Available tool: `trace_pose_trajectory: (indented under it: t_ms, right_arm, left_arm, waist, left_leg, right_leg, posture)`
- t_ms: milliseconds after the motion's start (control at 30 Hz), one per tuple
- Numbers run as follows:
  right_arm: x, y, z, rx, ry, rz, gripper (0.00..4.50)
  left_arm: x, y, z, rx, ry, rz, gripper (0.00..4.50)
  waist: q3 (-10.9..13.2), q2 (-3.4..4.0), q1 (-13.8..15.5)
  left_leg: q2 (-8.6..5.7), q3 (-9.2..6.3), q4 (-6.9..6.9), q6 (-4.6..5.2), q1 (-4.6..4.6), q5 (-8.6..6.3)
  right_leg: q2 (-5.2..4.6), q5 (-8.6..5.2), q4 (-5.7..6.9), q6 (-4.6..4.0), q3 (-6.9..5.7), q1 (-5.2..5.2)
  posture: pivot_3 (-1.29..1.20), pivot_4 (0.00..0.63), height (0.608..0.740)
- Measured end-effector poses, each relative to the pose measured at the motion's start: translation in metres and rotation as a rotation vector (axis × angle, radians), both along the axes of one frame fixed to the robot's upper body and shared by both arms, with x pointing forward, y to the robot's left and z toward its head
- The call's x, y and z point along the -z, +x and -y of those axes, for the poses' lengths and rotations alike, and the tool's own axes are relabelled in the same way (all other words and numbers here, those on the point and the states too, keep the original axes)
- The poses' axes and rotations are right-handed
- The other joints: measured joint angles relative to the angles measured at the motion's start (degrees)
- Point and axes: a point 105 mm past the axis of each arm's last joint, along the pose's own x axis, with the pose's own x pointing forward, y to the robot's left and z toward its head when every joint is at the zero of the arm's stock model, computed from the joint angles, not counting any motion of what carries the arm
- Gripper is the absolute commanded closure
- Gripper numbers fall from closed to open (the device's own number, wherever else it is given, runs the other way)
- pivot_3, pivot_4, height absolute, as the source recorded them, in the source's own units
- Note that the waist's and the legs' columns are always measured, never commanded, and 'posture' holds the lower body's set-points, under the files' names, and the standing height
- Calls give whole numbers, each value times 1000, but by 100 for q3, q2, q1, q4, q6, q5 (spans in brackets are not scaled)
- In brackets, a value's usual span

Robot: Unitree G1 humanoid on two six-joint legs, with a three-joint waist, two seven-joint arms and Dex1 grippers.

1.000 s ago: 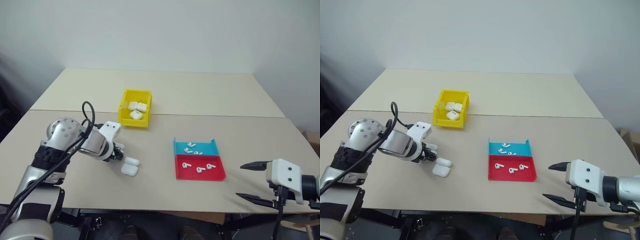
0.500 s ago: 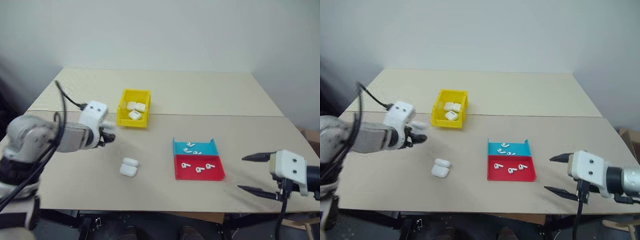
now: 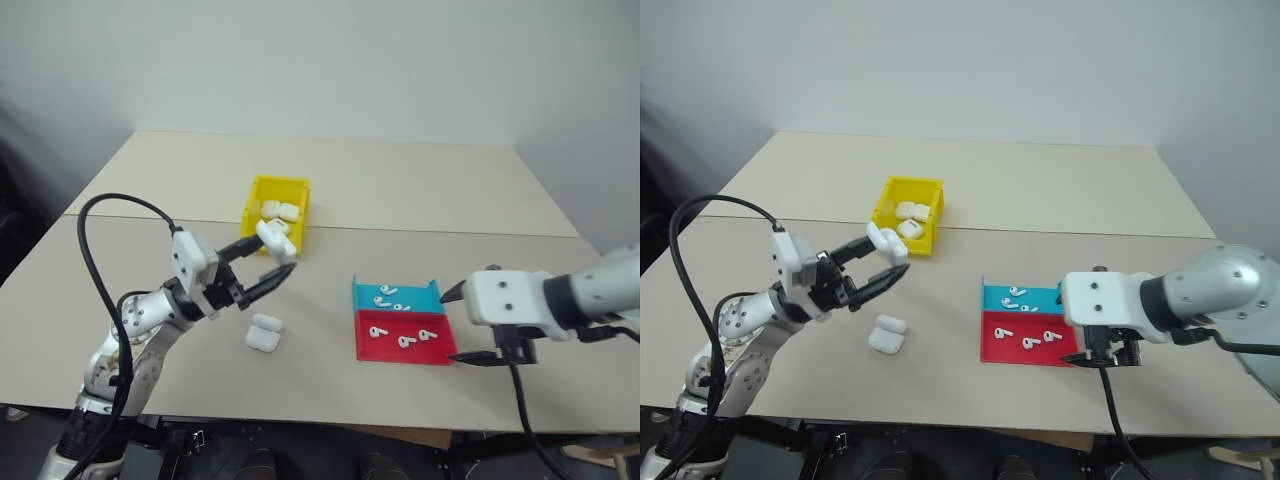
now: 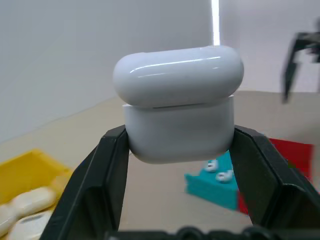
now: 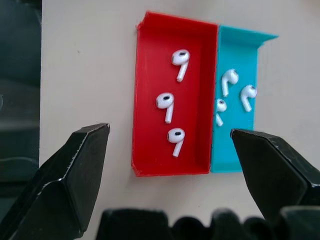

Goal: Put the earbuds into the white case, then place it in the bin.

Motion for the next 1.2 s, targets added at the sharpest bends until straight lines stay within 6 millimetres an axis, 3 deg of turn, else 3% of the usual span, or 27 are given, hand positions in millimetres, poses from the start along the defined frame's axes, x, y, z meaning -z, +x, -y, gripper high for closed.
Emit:
trace_pose_trajectory:
  t_ms: [167,467,667,800,1200]
  right_arm:
    - [26,12,3,9,-100,-36,1968]
    - [48,31,-10,-15,-172,-15,1968]
    - [51,39,-20,-32,-189,12,1968]
    - [61,43,-17,-17,-227,-1,1968]
    - [67,51,-17,-15,-260,12,1968]
  left_arm:
    - [14,-23,3,171,3,3,1735]
    - [22,-37,1,225,-27,-6,1735]
    - [22,-42,1,227,-29,0,1735]
    - [21,-43,1,229,-30,3,1735]
    - [20,-44,2,227,-29,8,1735]
  waist:
    - [-1,1,-35]
    - [-1,2,-81]
    - [-2,2,-80]
    - [-2,3,-78]
    - [-2,3,-82]
  left_leg:
    - [2,1,3,1,0,0]
    - [3,0,6,2,2,0]
    - [4,-1,7,2,4,0]
    - [4,-1,7,2,4,0]
    - [4,-2,7,2,5,0]
  right_leg:
    - [1,-1,11,2,3,-6]
    - [3,0,19,2,2,-7]
    - [4,0,19,2,1,-4]
    - [4,0,19,2,1,-4]
    - [6,0,20,2,0,-4]
  posture:
    - [0,150,740]
    - [0,150,740]
    - [0,150,740]
    - [0,150,740]
    - [0,150,740]
